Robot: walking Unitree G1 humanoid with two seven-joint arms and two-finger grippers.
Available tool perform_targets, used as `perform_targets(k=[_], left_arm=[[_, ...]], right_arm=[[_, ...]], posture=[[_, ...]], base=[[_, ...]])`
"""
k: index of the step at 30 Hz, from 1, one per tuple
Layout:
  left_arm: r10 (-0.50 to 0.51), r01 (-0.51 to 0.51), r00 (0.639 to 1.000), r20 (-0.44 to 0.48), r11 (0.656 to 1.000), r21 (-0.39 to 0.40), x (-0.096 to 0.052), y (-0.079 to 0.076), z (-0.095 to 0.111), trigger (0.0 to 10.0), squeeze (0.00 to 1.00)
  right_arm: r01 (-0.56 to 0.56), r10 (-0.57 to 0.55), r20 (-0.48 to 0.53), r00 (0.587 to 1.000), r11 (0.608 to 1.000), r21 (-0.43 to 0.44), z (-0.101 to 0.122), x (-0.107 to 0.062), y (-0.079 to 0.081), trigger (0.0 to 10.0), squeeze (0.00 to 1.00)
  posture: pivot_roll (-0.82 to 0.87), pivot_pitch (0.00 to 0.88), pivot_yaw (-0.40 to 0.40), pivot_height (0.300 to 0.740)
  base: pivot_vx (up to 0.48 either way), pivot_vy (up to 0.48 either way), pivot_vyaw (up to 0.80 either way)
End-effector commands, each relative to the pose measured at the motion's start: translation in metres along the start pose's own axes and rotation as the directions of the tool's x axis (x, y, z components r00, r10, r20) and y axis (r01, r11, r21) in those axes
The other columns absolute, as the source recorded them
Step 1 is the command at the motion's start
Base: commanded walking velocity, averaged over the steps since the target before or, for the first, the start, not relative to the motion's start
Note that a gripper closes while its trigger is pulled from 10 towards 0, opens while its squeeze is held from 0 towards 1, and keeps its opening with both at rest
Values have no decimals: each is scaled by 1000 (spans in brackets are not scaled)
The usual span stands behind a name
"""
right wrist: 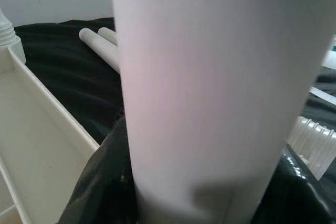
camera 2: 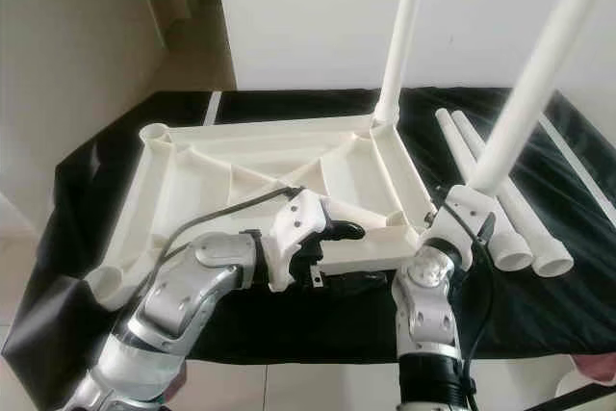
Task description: Building children table
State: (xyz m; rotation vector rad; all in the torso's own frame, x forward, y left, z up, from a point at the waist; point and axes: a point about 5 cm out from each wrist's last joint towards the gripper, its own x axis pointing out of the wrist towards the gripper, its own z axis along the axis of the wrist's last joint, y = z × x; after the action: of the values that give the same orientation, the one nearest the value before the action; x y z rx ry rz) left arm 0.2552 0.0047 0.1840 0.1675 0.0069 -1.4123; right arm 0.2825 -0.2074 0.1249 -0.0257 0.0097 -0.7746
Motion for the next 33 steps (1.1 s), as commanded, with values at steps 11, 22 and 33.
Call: perform_targets(k=[11,22,33], left_arm=[[64,-64,998,3,998,9,-2,4,3,10000,0],[50,-50,999,2,999,9,-1,5,3,10000,0],[53,-53,999,2,999,10,-2,4,4,10000,0]], right_arm=[[-111,110,-112,988,994,-3,-58,-18,-35,10000,0],[-103,123,-228,966,990,99,-63,0,-36,10000,0],[-164,177,-348,921,984,65,-63,13,-24,10000,0]], posture=[[-17,0,31,740],[-31,0,48,740],[-22,0,41,740]], base=[[0,0,0],[0,0,0],[0,0,0]])
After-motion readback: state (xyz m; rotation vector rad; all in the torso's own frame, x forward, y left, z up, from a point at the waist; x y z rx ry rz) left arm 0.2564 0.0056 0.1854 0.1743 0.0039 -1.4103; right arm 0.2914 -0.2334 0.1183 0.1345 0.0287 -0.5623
